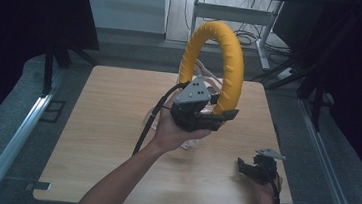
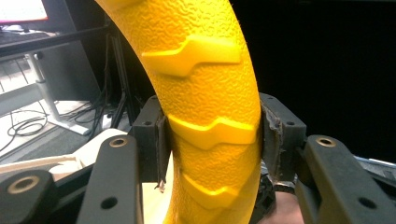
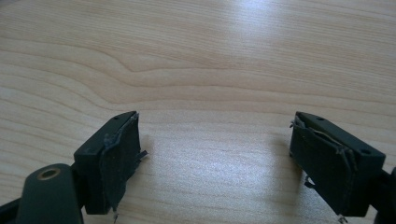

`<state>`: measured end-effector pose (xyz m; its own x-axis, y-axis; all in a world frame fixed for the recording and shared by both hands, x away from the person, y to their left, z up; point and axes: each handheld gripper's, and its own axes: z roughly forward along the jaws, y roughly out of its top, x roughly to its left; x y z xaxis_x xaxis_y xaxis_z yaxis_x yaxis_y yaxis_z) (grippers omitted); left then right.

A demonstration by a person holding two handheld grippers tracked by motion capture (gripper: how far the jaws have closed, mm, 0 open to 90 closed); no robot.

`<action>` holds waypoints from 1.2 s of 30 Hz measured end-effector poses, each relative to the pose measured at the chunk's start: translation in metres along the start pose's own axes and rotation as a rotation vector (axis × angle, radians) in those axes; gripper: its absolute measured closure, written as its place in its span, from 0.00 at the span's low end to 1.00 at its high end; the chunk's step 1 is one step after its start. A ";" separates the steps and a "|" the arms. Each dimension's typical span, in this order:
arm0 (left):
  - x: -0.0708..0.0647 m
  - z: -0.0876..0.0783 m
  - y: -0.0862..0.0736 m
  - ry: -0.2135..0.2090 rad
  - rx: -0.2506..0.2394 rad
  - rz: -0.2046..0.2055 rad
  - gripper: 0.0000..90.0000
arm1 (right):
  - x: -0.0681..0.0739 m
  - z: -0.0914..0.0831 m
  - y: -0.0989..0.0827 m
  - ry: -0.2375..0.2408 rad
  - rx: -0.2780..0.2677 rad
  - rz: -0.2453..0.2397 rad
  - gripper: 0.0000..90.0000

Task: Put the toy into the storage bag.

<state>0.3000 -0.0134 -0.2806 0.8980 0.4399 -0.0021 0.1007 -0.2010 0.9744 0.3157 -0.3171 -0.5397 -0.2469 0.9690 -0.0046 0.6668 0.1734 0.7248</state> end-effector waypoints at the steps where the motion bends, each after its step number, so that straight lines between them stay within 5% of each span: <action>1: 0.000 0.001 0.000 -0.002 -0.001 -0.002 0.56 | 0.000 0.000 0.000 0.000 0.000 0.000 0.18; 22: 0.015 0.017 -0.021 -0.025 0.029 -0.056 0.56 | 0.000 0.000 0.000 -0.005 -0.004 0.000 0.18; 36: 0.040 0.023 -0.041 -0.012 0.048 -0.124 0.55 | 0.000 0.000 0.000 -0.002 -0.002 0.004 0.18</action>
<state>0.3413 -0.0077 -0.3259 0.8825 0.4534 -0.1248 0.2314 -0.1877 0.9546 0.3157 -0.3168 -0.5397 -0.2424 0.9702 -0.0031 0.6667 0.1689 0.7259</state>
